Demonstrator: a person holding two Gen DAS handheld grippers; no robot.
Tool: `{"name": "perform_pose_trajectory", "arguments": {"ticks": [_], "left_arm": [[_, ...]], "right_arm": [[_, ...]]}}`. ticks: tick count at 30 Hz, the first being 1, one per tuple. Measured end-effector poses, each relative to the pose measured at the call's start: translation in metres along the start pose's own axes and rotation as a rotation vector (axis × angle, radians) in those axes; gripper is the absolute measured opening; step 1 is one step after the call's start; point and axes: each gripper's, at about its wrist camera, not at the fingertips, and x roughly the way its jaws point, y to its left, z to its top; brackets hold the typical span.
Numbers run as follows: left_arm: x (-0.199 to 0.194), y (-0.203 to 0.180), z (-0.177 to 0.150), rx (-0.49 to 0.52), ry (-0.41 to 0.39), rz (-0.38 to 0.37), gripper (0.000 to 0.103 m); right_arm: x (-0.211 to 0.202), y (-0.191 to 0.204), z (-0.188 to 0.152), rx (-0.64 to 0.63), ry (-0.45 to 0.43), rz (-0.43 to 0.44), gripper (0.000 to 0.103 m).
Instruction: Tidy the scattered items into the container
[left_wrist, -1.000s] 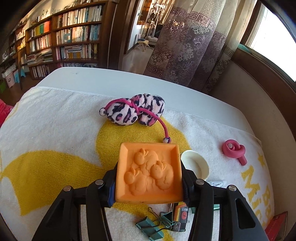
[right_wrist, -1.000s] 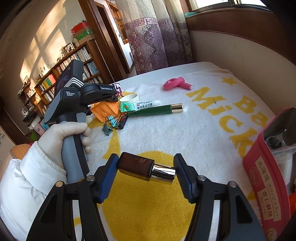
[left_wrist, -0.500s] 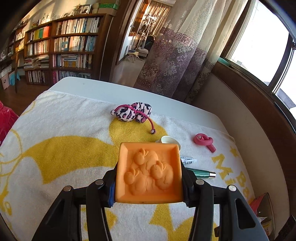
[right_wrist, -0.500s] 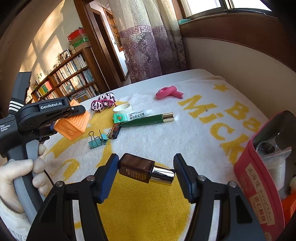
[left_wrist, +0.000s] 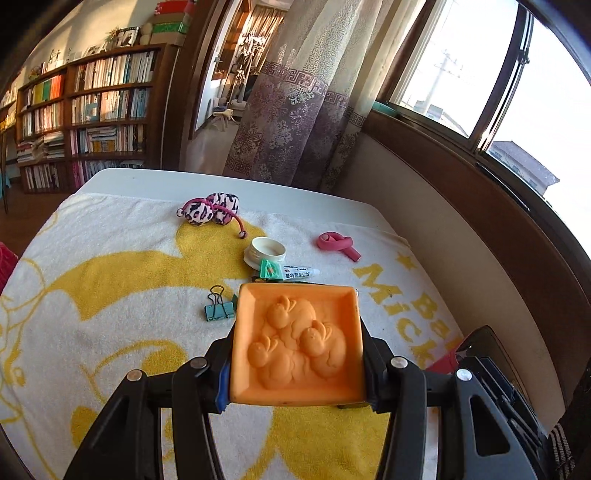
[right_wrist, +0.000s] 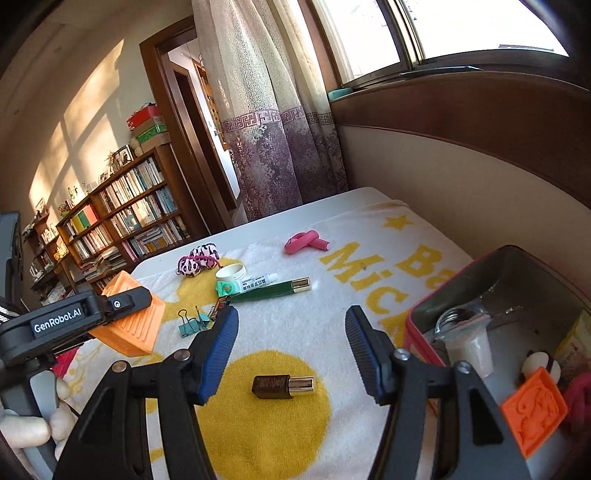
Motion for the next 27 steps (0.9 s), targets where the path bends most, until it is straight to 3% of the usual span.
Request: {"name": "perform_pose_trajectory", "arguments": {"ticks": [8,13,17,21,24,27], "left_arm": [[0.004,-0.052,-0.019,0.076,0.033,-0.075,0.054],[0.008,-0.071,-0.029,0.092,0.048,-0.100,0.054],[0.000,-0.063,-0.032,0.071,0.027,-0.078,0.054],[-0.012,-0.035,-0.031,0.034,-0.021,0.005,0.054],[-0.017,-0.014,-0.032,-0.001,-0.028,0.025,0.054],[-0.020,0.002,-0.034,-0.021,-0.034,0.034,0.054]], "right_arm": [[-0.079,-0.060,0.004,0.069,-0.100,-0.054,0.064],[-0.102,-0.077,-0.004,0.094,-0.116,-0.042,0.064],[-0.084,-0.058,-0.011,0.032,-0.044,0.050,0.064],[-0.049,-0.019,-0.026,-0.090,0.059,0.133,0.064],[-0.010,-0.001,-0.039,-0.103,0.179,0.146,0.064],[0.019,0.013,-0.048,-0.130,0.241,0.105,0.064]]}}
